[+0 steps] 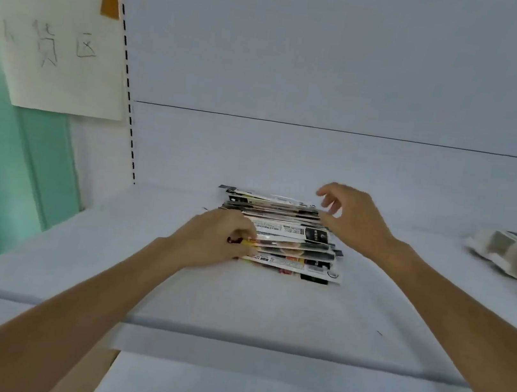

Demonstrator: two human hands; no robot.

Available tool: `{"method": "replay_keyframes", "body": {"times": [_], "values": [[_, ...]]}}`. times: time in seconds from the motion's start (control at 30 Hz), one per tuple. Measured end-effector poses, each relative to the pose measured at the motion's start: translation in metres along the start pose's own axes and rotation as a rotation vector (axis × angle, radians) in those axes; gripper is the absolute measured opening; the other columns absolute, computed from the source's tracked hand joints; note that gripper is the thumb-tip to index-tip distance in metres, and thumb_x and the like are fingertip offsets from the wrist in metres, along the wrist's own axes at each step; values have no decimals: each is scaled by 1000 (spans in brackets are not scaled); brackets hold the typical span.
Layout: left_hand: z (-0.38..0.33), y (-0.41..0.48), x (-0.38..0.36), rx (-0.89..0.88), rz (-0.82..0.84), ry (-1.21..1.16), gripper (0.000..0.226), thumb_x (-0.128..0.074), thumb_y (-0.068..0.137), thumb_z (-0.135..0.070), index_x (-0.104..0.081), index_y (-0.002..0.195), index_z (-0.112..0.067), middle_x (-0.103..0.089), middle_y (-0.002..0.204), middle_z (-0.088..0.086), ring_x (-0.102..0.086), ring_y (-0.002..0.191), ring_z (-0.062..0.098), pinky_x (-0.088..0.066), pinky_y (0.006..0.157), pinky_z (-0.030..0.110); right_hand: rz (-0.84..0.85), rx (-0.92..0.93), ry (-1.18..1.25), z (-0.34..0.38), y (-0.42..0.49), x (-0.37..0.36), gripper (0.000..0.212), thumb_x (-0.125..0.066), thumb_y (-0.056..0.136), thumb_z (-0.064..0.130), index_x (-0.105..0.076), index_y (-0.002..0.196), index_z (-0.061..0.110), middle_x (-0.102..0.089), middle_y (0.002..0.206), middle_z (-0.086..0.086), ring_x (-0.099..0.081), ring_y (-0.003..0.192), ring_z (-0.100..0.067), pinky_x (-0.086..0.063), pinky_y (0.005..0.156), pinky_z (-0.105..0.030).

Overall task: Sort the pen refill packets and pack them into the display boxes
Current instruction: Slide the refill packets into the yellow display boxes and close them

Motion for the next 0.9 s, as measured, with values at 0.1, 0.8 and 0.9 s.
{"method": "replay_keyframes", "body": {"times": [0.1,0.8,0.9], "values": [[14,10,-3,29,18,38,32,-60,83,-49,-61,106,-26,-54,99,-15,-52,96,9,-42,85,29,207,12,69,8,-20,-30,18,-71,79,25,-68,94,17,-66,86,5,-61,81,-13,-52,79,-33],[45,-17,32,69,-233,-185,26,-57,90,-34,-71,86,-13,-68,83,3,-60,83,22,-47,82,41,288,120,-132,36,-34,-51,24,-57,91,34,-62,92,10,-58,88,3,-53,84,-15,-46,76,-32],[37,-19,50,63,-365,-64,26,-57,90,-35,-67,107,-19,-67,107,1,-58,103,22,-43,93,37,211,149,-241,44,-31,-47,24,-43,97,27,-54,90,6,-59,87,-4,-54,80,-23,-42,67,-34]]}}
Point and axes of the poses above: each hand's wrist, its own y-axis towards the middle knuckle, its own x-axis out of the back of the hand, z = x × y, the point moved 9 cm from there along y, towards the middle knuckle
